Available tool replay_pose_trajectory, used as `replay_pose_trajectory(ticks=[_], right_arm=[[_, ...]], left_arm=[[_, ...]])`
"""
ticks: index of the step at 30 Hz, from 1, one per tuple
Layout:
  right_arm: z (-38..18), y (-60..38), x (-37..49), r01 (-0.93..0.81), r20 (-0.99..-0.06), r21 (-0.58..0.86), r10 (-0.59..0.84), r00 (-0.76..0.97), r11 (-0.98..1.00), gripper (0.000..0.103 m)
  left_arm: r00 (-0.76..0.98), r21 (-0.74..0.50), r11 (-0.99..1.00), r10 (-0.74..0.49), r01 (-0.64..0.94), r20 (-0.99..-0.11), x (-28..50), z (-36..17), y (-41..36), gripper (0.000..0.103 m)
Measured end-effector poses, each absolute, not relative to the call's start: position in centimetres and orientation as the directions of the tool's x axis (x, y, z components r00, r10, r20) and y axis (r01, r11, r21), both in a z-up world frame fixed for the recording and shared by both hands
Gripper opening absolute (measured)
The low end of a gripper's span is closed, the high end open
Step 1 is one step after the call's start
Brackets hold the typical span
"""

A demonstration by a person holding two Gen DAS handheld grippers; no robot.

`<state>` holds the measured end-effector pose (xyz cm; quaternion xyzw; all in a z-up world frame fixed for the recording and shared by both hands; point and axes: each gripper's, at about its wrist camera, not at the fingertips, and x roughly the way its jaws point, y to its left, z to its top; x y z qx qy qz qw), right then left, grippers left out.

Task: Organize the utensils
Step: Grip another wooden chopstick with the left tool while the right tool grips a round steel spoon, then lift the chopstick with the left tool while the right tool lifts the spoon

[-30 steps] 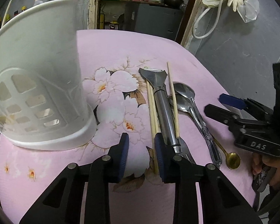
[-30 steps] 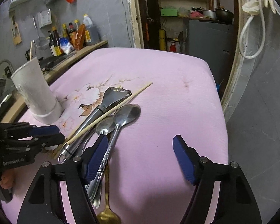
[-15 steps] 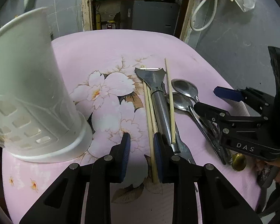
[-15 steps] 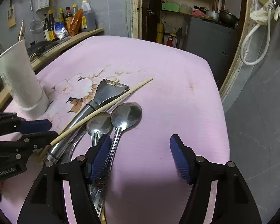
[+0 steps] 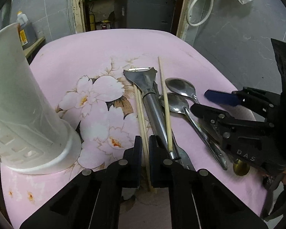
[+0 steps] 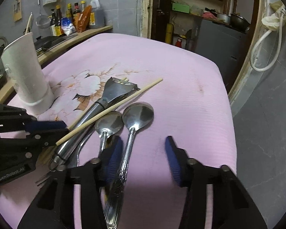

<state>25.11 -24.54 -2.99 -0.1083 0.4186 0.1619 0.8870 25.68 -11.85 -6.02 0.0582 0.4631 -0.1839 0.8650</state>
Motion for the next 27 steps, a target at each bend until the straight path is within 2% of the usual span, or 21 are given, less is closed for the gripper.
replay_pose_trajectory(ticks=[3, 6, 20, 23, 25, 27], right_arm=[[-2.9, -24.5, 24.5, -0.398, -0.774, -0.053, 0.213, 0.596, 0.916, 0.016], [-2.8, -24.7, 24.0, -0.401, -0.773, -0.038, 0.227, 0.592, 0.915, 0.01], [-2.1, -27.1, 21.1, -0.364, -0.765, -0.024, 0.218, 0.607, 0.931, 0.006], [-2.2, -27.3, 21.2, -0.366, -0.764, -0.016, 0.225, 0.604, 0.93, 0.007], [-2.2, -27.1, 21.8, -0.361, -0.764, -0.021, 0.218, 0.607, 0.932, 0.012], [-2.3, -27.1, 22.3, -0.359, -0.766, -0.029, 0.21, 0.608, 0.933, 0.03]], left_arm=[[0.501, -0.118, 0.933, -0.286, 0.34, -0.817, 25.6, -6.1, -11.3, 0.003], [0.5, -0.153, 0.937, -0.3, 0.313, -0.813, 25.2, -5.9, -10.5, 0.003], [0.472, -0.197, 0.939, -0.315, 0.283, -0.823, 21.0, -4.4, -7.0, 0.002], [0.466, -0.18, 0.937, -0.308, 0.299, -0.829, 20.5, -4.3, -7.1, 0.002], [0.462, -0.179, 0.938, -0.305, 0.297, -0.833, 20.6, -4.3, -7.2, 0.003], [0.457, -0.16, 0.939, -0.291, 0.304, -0.84, 20.8, -4.3, -7.5, 0.003]])
